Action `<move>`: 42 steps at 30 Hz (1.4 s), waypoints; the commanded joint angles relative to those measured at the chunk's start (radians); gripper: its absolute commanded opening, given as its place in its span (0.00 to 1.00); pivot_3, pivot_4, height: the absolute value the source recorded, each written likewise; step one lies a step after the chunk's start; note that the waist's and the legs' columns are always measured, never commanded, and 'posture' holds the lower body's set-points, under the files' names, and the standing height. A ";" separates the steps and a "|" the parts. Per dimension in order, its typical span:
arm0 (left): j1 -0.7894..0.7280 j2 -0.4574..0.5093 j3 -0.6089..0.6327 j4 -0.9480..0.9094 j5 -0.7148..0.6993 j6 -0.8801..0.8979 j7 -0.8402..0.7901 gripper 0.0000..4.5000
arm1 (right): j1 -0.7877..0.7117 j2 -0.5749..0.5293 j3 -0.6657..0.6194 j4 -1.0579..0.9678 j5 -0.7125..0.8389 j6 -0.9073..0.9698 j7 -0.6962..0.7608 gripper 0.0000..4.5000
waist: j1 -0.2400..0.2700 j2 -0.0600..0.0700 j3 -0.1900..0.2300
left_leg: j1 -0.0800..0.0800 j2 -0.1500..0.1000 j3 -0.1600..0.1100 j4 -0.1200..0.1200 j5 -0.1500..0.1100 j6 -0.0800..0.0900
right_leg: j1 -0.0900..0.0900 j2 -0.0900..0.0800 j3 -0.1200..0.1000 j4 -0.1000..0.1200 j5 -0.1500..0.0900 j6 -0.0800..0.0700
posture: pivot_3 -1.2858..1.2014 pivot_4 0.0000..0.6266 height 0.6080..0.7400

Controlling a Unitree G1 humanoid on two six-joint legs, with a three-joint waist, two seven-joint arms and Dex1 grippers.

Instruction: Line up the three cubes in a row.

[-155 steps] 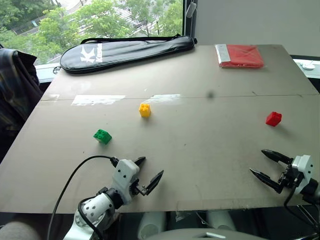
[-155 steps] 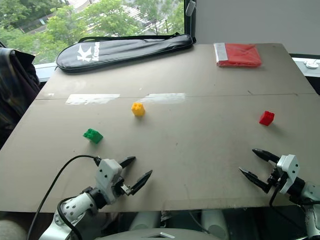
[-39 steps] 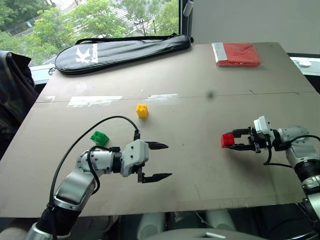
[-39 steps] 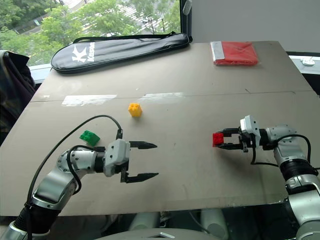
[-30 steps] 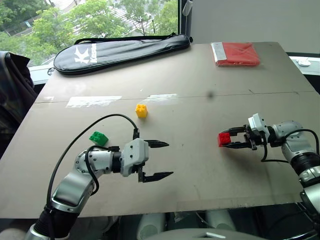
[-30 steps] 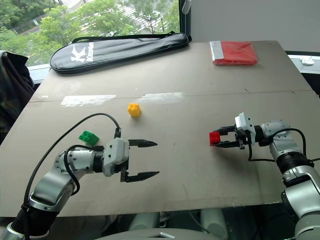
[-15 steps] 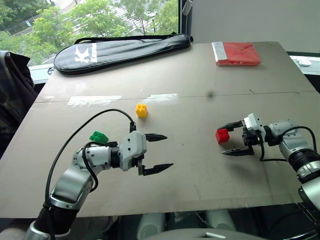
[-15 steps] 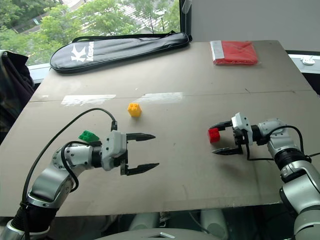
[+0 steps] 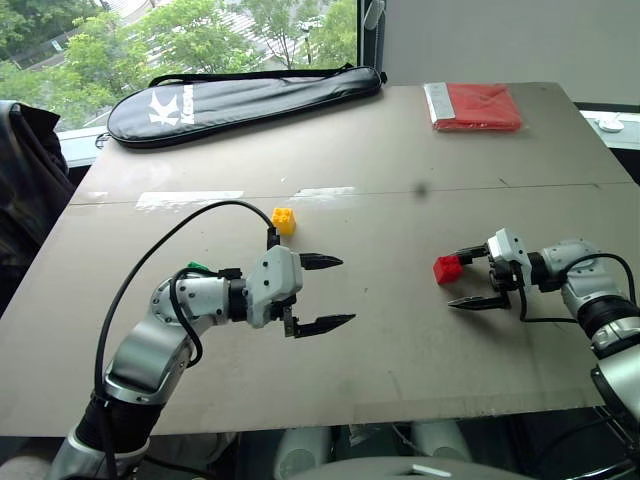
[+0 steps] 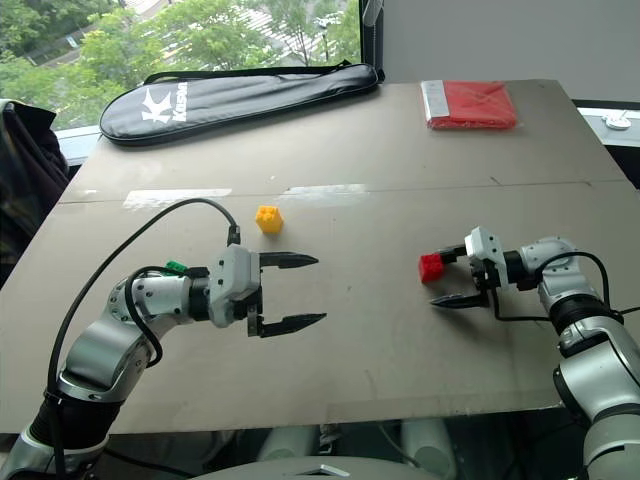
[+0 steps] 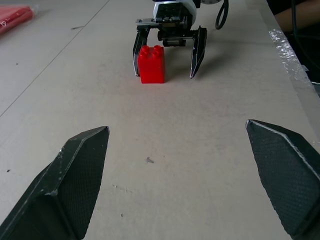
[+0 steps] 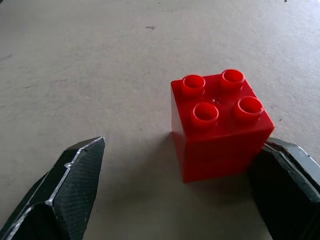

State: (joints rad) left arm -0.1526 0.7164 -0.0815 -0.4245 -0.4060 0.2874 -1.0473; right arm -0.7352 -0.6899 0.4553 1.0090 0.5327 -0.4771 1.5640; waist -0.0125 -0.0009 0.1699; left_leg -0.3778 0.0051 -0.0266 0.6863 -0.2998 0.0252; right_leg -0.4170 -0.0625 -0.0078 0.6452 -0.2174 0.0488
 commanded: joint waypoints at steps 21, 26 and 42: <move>0.450 -0.186 0.351 -0.205 0.019 -0.049 0.394 1.00 | 0.285 -0.137 -0.411 -0.563 0.313 0.376 0.050 0.99 | 0.016 0.001 0.001 | -0.002 0.000 -0.004 0.000 0.000 0.000 | 0.000 -0.008 -0.002 -0.001 0.000 0.000 | 0.52 0.24 0.75; 0.563 -0.239 0.500 -0.157 0.013 -0.134 0.431 1.00 | 0.415 -0.176 -0.499 -0.665 0.382 0.421 0.050 0.99 | 0.020 0.001 0.001 | -0.001 -0.001 -0.002 0.000 0.000 0.000 | 0.001 -0.006 -0.003 -0.001 -0.002 -0.004 | 0.52 0.24 0.75; 0.460 -0.330 0.524 0.185 0.173 -0.302 0.626 1.00 | 0.624 -0.179 -0.565 -0.925 0.381 0.402 0.050 0.99 | 0.025 -0.001 0.000 | 0.000 0.000 -0.003 0.003 0.000 0.000 | 0.003 -0.001 -0.003 0.000 0.001 0.000 | 0.52 0.24 0.75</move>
State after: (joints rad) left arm 0.3071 0.3670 0.4260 -0.2501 -0.2429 0.0053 -0.4241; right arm -0.1106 -0.8660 -0.0635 0.1143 0.9063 -0.0695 1.5725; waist 0.0125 -0.0019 0.1702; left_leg -0.3776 0.0050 -0.0288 0.6893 -0.3000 0.0254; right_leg -0.4141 -0.0639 -0.0110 0.6449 -0.2167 0.0488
